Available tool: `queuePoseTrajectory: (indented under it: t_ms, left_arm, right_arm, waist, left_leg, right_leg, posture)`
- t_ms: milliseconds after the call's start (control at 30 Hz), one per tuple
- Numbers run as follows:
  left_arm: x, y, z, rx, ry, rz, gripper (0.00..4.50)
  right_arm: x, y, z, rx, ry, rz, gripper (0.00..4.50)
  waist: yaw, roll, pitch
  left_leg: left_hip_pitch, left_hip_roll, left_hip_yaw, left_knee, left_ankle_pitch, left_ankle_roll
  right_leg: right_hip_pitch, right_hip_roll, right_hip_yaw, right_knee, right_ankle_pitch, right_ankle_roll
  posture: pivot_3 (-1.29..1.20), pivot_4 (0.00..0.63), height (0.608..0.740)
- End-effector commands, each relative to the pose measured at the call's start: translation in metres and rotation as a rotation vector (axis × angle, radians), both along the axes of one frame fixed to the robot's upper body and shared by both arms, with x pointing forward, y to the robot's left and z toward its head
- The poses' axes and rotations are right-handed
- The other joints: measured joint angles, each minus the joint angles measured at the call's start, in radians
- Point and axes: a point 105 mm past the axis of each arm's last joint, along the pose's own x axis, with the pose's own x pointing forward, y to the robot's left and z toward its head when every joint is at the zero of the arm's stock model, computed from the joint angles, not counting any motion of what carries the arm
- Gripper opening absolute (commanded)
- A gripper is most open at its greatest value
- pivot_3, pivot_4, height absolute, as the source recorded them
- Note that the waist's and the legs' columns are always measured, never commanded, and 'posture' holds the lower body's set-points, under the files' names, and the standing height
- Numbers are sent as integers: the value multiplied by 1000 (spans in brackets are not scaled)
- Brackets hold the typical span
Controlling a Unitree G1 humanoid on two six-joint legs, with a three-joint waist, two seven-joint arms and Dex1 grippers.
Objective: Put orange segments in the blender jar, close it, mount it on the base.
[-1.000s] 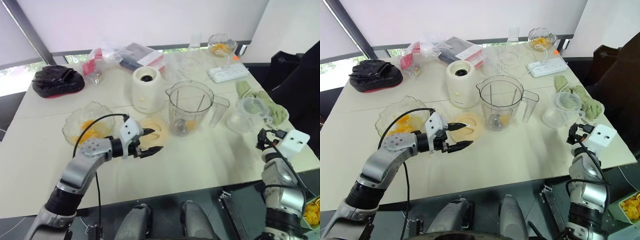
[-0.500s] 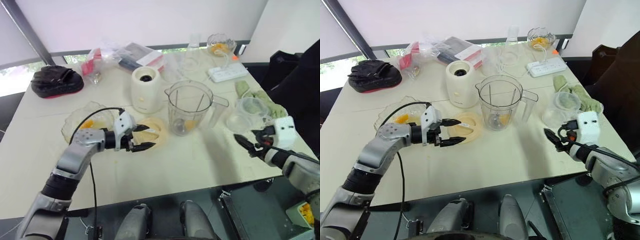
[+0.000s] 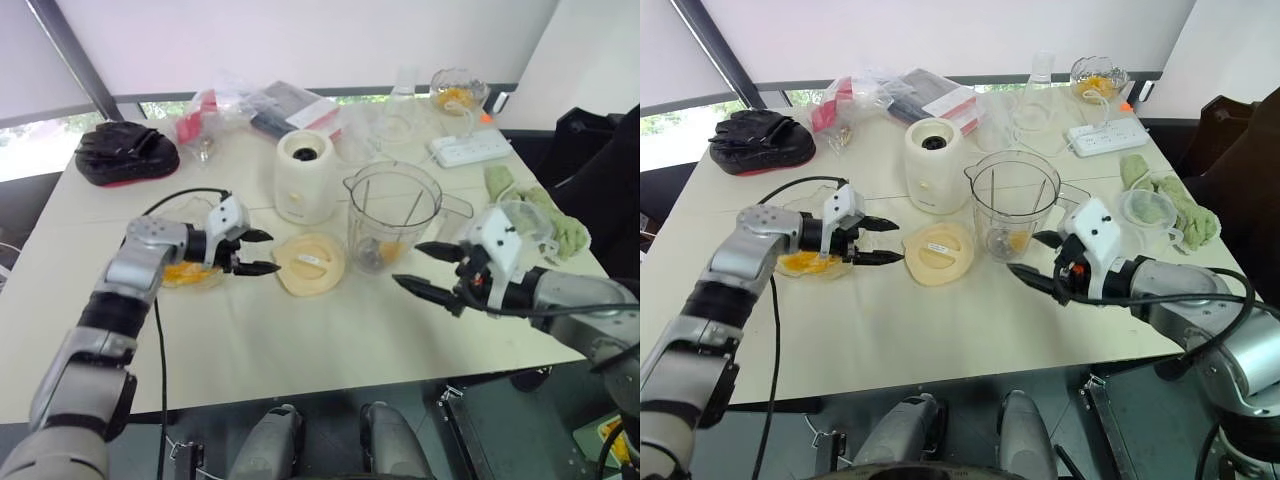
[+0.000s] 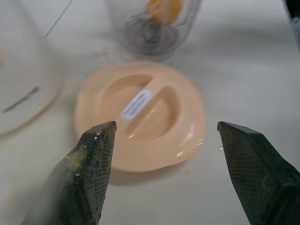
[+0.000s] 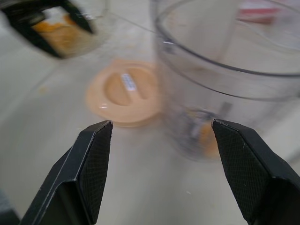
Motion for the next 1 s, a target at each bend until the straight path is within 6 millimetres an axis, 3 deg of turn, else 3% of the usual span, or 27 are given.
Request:
queuePoseTrajectory:
  t_ms: [33, 367, 567, 1000]
  left_arm:
    - [10, -2, 3, 60, -30, -62, 3583]
    - [22, -30, -9, 231, -83, -255, 3583]
    - [29, -41, -18, 330, -134, -267, 3583]
    - [42, -68, -13, 384, -181, -238, 3583]
  right_arm:
    - [-9, 8, 8, -15, -54, 40, 3541]
    - [-18, 9, 5, -45, -91, -4, 3541]
    - [-22, 7, 5, -48, -106, -38, 3541]
    - [-36, 8, 0, -43, -113, -121, 3541]
  waist:
    - [-3, -1, 1]
    - [-4, -4, 2]
    - [-4, -5, 2]
    - [-4, -7, 3]
  left_leg:
    - [0, 0, 1, 0, 0, 0]
    - [-4, 0, 1, 1, 1, -2]
    - [-5, 0, 1, 3, 0, 0]
    - [-6, -1, 0, 4, 0, 0]
  right_leg:
    - [0, 0, 0, 0, 0, 0]
    - [-4, 0, 0, 1, 0, 0]
    - [-4, 0, -1, 1, 0, 0]
    - [-4, 0, -1, 2, 0, 0]
  posture:
    - [0, 150, 740]
    - [0, 150, 740]
    - [0, 150, 740]
    - [0, 150, 740]
